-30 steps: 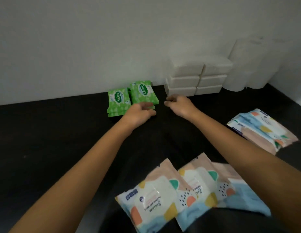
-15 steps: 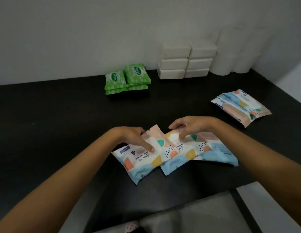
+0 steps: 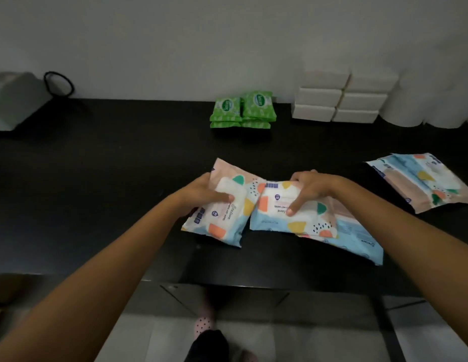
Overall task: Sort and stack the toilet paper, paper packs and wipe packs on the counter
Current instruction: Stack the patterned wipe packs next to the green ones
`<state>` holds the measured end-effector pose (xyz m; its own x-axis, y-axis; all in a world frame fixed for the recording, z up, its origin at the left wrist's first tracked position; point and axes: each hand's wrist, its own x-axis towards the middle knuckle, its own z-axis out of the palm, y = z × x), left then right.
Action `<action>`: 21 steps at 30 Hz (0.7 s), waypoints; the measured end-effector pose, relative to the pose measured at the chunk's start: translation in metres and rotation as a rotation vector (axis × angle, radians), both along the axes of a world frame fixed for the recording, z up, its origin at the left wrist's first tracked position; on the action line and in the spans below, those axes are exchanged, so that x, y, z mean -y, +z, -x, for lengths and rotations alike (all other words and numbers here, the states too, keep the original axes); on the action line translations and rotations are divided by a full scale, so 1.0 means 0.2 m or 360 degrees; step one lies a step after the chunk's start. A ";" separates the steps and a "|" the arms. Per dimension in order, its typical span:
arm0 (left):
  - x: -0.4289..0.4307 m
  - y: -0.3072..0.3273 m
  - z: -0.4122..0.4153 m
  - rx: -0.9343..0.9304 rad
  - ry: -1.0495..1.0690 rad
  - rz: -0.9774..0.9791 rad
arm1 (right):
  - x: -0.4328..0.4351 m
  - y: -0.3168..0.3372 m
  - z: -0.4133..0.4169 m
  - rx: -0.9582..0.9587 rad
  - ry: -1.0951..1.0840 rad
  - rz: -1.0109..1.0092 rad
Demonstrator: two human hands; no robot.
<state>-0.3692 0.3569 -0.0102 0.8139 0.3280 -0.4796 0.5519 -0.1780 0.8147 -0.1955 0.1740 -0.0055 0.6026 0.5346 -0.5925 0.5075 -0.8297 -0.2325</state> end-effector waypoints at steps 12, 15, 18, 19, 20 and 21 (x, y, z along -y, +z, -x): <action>-0.10 -0.05 -0.04 0.0291 0.0801 0.0485 | -0.08 0.20 0.02 -0.0508 -0.0946 -0.1272; -0.09 -0.05 -0.12 0.0323 0.0796 0.0496 | -0.16 0.18 0.08 -0.0959 -0.1162 -0.1406; -0.14 -0.05 -0.17 0.0366 0.0782 0.0521 | -0.26 0.12 0.12 -0.1011 -0.1206 -0.1398; -0.16 -0.05 -0.19 0.0378 0.0773 0.0526 | -0.30 0.10 0.12 -0.1035 -0.1230 -0.1402; -0.20 -0.05 -0.20 0.0387 0.0766 0.0523 | -0.35 0.08 0.13 -0.1059 -0.1253 -0.1405; -0.24 -0.06 -0.21 0.0395 0.0769 0.0513 | -0.39 0.07 0.13 -0.1075 -0.1272 -0.1405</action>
